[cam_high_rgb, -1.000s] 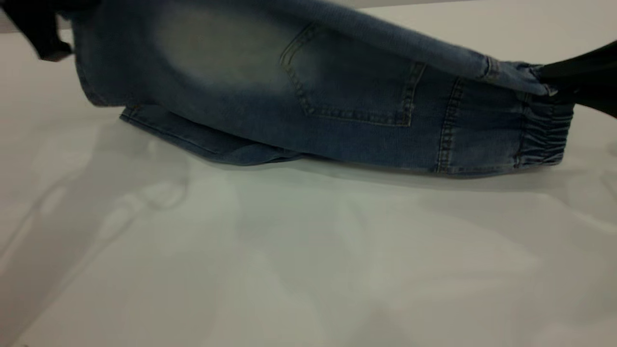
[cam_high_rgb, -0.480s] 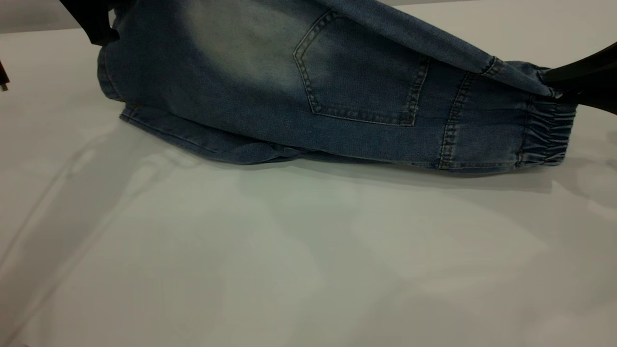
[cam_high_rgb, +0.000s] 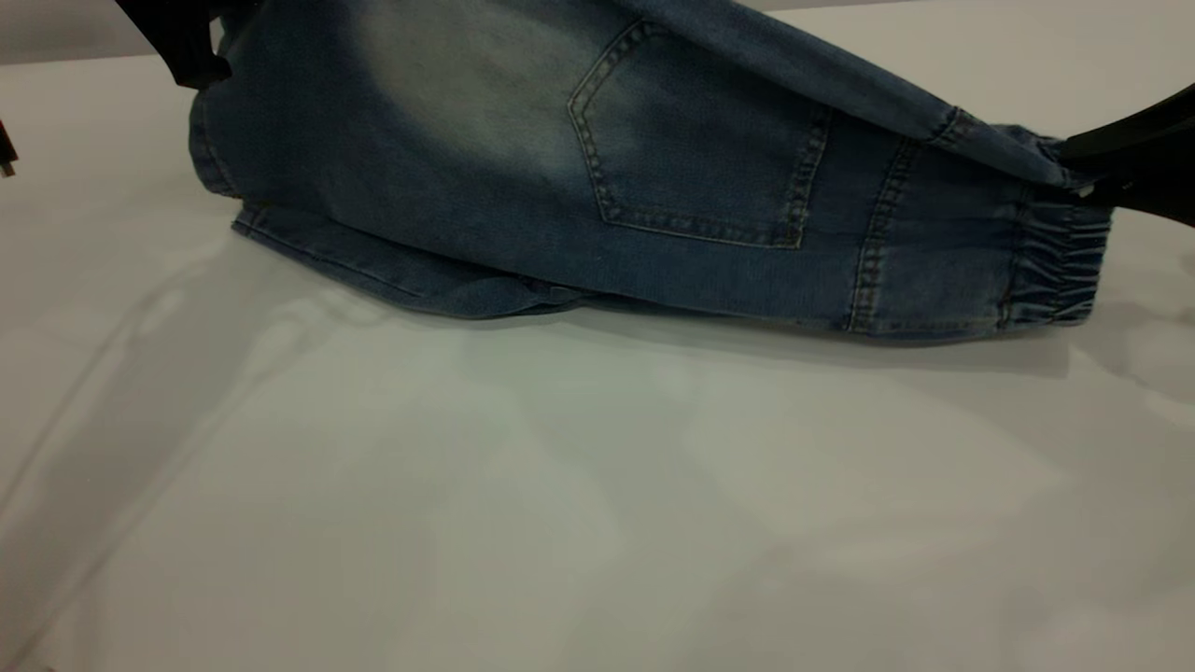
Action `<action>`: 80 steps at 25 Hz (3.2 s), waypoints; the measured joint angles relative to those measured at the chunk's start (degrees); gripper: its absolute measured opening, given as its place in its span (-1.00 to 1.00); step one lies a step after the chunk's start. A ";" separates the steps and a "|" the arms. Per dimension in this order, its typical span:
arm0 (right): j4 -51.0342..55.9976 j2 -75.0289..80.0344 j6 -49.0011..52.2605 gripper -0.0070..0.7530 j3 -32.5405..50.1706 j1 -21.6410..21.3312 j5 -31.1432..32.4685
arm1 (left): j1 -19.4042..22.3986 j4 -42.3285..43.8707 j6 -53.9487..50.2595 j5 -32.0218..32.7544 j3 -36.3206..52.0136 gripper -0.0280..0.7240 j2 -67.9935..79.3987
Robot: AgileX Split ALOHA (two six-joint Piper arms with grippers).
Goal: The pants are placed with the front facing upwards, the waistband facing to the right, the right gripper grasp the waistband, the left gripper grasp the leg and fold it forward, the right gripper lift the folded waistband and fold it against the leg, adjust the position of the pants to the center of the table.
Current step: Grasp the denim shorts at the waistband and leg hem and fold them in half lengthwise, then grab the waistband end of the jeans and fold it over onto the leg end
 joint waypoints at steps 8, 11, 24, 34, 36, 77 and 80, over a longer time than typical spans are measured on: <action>0.00 0.00 0.57 0.07 0.00 -0.04 0.47 | -0.70 1.97 -0.02 0.19 0.00 -0.82 1.93; 0.00 0.00 0.61 0.21 0.00 -0.04 0.65 | -2.10 4.30 -0.07 -0.32 0.00 -0.82 2.70; -0.05 0.00 0.63 0.25 0.00 -0.04 1.11 | -3.50 5.81 -1.42 -1.05 0.00 -0.72 4.17; -0.05 0.00 0.52 0.25 0.00 -0.04 1.11 | -3.50 5.63 -2.10 -5.30 0.00 -0.03 4.17; -0.05 0.00 0.46 0.25 0.00 -0.04 1.11 | -3.50 5.63 -3.94 -7.09 0.00 0.09 4.17; -8.49 0.19 29.44 0.25 -10.49 10.87 -11.14 | -9.33 5.86 -30.33 -4.14 0.05 0.10 7.13; -15.39 0.19 34.76 0.32 -10.49 10.76 -11.78 | -9.33 5.86 -31.72 -5.19 0.05 0.10 7.13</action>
